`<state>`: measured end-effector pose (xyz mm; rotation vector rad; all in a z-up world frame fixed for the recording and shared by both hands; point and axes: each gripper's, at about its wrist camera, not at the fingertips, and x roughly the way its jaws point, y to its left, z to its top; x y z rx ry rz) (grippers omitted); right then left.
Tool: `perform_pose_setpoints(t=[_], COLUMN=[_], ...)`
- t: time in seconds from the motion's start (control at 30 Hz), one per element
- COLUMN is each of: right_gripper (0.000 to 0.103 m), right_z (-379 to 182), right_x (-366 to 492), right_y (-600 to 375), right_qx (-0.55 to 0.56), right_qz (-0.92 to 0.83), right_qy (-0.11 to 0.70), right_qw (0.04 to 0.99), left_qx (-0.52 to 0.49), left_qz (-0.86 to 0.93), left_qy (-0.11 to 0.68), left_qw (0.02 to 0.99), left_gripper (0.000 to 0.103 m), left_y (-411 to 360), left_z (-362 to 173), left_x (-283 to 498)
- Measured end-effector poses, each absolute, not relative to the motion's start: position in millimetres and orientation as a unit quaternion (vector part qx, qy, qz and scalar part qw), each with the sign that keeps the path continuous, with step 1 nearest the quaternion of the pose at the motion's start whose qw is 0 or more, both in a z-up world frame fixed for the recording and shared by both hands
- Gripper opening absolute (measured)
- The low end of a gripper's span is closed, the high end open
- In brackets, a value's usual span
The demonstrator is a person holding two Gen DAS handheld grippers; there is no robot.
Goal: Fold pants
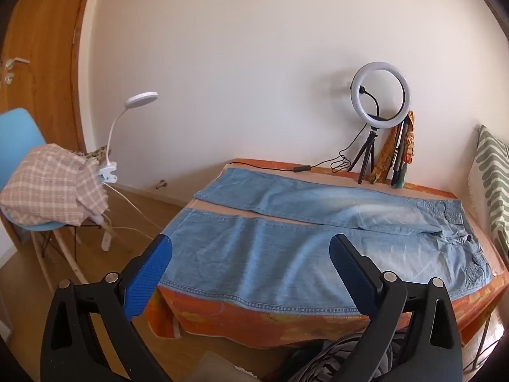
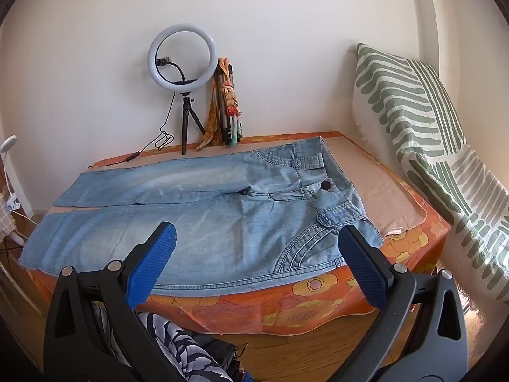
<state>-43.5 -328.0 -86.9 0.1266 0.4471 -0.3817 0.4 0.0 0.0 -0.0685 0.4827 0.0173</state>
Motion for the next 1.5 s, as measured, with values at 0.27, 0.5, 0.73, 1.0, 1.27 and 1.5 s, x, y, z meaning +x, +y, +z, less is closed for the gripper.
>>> perform_pose_setpoints(t=[0.27,0.5,0.73,1.0,1.27,1.5], right_gripper=[0.103,0.103,0.103,0.103,0.103,0.103], right_z=[-86.0,-88.5,-85.8,-86.1,-85.9,-86.4], right_x=[-44.2,-42.7,-41.4,-38.0,-38.9,-40.7], right_y=[-327.0,-325.3,-325.5,-320.2,-319.0,-320.8], right_qx=[0.070,0.065,0.065,0.064,0.063,0.063], right_qz=[-0.189,-0.185,-0.184,-0.183,-0.183,-0.183], right_qy=[0.223,0.218,0.220,0.220,0.219,0.219], right_qw=[0.954,0.956,0.956,0.956,0.956,0.956], left_qx=[-0.029,-0.026,-0.024,-0.024,-0.026,-0.029], left_qz=[0.006,-0.001,0.001,-0.001,-0.002,-0.004], left_qy=[0.236,0.233,0.232,0.231,0.229,0.230], left_qw=[0.971,0.972,0.972,0.973,0.973,0.973], left_gripper=[0.099,0.099,0.099,0.099,0.099,0.099], left_y=[-0.6,-0.9,-5.6,-4.7,-4.7,-3.5], left_z=[0.5,0.7,1.9,3.1,4.2,3.9], left_x=[1.8,1.4,0.7,1.4,0.1,-0.4])
